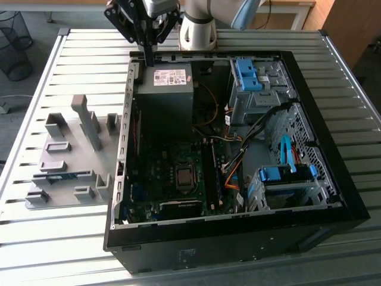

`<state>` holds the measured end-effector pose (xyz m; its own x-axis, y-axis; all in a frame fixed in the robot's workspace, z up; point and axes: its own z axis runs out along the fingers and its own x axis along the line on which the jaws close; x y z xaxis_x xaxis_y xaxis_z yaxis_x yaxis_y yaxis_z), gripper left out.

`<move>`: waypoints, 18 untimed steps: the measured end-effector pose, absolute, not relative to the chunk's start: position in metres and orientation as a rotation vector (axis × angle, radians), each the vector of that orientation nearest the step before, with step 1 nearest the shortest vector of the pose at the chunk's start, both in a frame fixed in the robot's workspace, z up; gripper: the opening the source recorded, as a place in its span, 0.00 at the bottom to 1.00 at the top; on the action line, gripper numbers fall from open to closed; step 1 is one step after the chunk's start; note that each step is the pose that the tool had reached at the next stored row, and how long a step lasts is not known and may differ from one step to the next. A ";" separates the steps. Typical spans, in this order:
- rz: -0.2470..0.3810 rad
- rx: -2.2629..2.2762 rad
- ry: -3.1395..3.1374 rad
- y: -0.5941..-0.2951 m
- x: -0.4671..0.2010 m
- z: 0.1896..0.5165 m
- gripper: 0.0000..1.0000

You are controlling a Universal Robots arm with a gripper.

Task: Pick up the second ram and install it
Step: 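Reach for the second ram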

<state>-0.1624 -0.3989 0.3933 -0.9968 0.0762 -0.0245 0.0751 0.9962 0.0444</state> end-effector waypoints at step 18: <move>0.068 0.118 3.113 -0.399 -0.170 0.393 0.10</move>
